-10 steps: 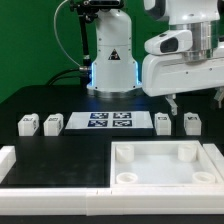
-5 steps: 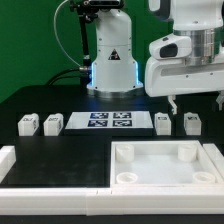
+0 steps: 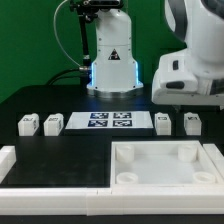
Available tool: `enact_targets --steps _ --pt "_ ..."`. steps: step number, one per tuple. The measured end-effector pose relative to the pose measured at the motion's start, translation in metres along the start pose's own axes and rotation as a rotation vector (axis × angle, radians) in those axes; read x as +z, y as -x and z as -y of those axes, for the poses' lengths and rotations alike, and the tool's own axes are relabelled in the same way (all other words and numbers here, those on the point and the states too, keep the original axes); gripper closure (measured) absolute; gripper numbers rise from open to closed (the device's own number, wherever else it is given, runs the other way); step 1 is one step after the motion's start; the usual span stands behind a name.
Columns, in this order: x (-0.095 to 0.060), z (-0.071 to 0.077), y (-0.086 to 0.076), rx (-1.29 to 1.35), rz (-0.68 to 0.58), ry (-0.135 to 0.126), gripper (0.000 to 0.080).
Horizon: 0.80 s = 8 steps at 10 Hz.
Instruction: Assemble one leg
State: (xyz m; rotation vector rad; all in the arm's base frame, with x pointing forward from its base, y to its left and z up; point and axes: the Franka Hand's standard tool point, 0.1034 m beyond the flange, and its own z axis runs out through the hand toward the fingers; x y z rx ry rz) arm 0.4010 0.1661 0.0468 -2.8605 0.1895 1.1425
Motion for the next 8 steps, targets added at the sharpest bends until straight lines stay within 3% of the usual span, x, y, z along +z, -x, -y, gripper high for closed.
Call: enact_targets --steps 1,3,8 --pt "0.001 -0.002 -0.002 0.004 0.079 0.005 0.0151" --pt "0.001 0.0 -0.007 0.003 0.065 0.001 0.0151" --pt "0.036 -0.001 -0.01 0.043 0.128 0.001 0.0151"
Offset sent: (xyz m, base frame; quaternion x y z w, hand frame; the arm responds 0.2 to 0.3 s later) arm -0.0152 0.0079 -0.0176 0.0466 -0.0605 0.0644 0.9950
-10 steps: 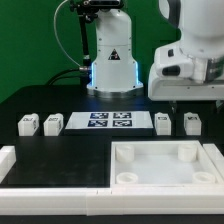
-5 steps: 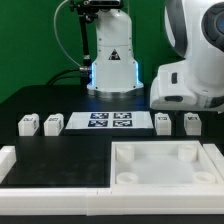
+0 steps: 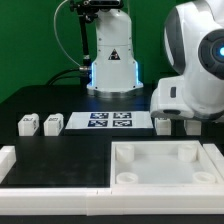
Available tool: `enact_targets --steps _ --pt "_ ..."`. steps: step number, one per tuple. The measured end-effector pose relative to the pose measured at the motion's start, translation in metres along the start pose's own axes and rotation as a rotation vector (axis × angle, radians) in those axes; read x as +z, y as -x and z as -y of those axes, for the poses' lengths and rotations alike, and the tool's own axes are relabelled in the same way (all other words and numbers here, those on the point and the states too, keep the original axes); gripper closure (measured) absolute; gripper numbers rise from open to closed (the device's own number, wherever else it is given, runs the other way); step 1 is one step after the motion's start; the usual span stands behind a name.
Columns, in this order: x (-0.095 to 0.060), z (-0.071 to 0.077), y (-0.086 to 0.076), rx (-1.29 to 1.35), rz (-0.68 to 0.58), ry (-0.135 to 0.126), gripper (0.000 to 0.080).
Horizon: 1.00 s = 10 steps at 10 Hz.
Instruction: Assemble one leg
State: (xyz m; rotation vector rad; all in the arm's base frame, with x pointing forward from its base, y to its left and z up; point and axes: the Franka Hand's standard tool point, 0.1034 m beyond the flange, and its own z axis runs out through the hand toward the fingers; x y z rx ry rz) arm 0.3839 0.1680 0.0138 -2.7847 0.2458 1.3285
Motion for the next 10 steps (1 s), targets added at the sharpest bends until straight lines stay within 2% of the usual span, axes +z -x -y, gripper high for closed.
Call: enact_targets --steps 2,3,4,5,6,10 --pt "-0.0004 0.0001 0.0 -0.001 -0.001 0.0 0.0151" --pt "-0.0003 0.0001 0.0 -0.001 -0.001 0.0 0.024" --pt "-0.0003 0.0001 0.0 -0.001 -0.001 0.0 0.024" --pt "-0.0003 0.0001 0.0001 -0.001 0.0 0.0 0.0477" --pt "-0.0003 0.0001 0.0002 -0.001 0.0 0.0 0.0508" --pt "-0.0002 0.0 0.0002 -0.001 0.0 0.0 0.0508"
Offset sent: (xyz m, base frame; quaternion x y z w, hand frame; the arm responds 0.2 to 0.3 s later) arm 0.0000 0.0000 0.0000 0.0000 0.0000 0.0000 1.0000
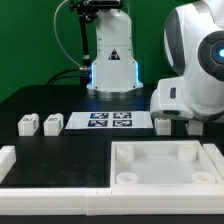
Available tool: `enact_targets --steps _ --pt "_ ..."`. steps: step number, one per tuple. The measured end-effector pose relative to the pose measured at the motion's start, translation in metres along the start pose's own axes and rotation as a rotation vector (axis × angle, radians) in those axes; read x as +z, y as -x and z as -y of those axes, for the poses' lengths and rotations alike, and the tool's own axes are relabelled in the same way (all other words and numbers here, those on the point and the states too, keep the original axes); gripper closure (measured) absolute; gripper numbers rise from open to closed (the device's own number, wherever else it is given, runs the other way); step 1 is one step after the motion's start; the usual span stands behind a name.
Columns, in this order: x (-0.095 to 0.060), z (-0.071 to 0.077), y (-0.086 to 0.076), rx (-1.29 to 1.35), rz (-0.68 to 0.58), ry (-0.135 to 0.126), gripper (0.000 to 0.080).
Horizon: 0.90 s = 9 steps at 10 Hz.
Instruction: Assemble one leg
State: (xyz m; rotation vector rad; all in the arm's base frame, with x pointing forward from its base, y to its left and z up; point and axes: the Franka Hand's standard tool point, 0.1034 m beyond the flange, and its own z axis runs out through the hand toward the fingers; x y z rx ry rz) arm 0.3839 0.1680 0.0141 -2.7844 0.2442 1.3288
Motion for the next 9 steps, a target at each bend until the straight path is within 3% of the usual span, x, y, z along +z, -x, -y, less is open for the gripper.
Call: enact_targets --steps 1,3,4,6,7,9 --pt "-0.006 -0.004 0.004 -0.03 0.021 0.005 0.0508" --pt "-0.078 -0.021 0.012 -0.108 -0.006 -0.026 0.0508" --pt "-0.1 -0.029 0.018 -0.133 -0.046 -0.042 0.0507" --pt "-0.116 -0.037 0.028 -0.131 -0.057 -0.051 0.0507" --pt "-0.121 -0.033 0.019 -0.129 -0.168 -0.064 0.0507" --pt "-0.122 -0.034 0.018 -0.122 -0.337 -0.076 0.0506"
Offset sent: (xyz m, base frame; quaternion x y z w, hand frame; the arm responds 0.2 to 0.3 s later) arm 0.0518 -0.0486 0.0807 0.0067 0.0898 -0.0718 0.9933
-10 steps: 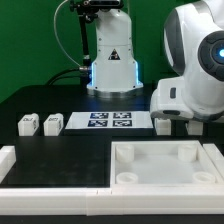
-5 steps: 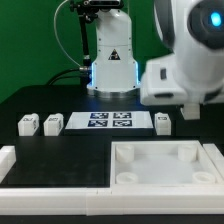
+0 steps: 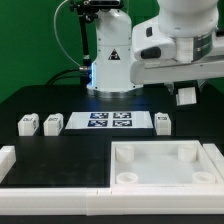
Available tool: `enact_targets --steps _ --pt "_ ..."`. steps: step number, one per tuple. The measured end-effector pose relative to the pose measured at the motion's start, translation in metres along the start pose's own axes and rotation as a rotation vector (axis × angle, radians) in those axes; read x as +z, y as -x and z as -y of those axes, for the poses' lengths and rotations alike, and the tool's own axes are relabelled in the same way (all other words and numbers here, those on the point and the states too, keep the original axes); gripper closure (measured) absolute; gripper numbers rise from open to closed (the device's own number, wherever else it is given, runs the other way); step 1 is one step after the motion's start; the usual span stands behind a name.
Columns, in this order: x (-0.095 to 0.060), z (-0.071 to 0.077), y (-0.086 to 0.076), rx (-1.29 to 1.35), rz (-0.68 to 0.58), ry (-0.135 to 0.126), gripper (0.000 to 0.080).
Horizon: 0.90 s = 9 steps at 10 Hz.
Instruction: Assemble one leg
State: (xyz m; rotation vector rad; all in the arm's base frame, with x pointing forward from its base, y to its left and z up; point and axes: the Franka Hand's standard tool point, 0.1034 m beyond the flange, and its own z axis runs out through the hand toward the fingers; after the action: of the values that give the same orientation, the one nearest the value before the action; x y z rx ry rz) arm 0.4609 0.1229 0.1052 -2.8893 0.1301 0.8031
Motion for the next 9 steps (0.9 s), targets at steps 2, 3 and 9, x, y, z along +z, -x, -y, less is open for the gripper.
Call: enact_targets --steps 2,3,9 --pt "-0.024 -0.005 -0.045 -0.11 -0.258 0.088 0.0506" --pt "-0.055 -0.005 -0.056 -0.166 -0.366 0.121 0.0506" --pt "-0.081 0.001 -0.078 -0.272 -0.921 0.082 0.0506"
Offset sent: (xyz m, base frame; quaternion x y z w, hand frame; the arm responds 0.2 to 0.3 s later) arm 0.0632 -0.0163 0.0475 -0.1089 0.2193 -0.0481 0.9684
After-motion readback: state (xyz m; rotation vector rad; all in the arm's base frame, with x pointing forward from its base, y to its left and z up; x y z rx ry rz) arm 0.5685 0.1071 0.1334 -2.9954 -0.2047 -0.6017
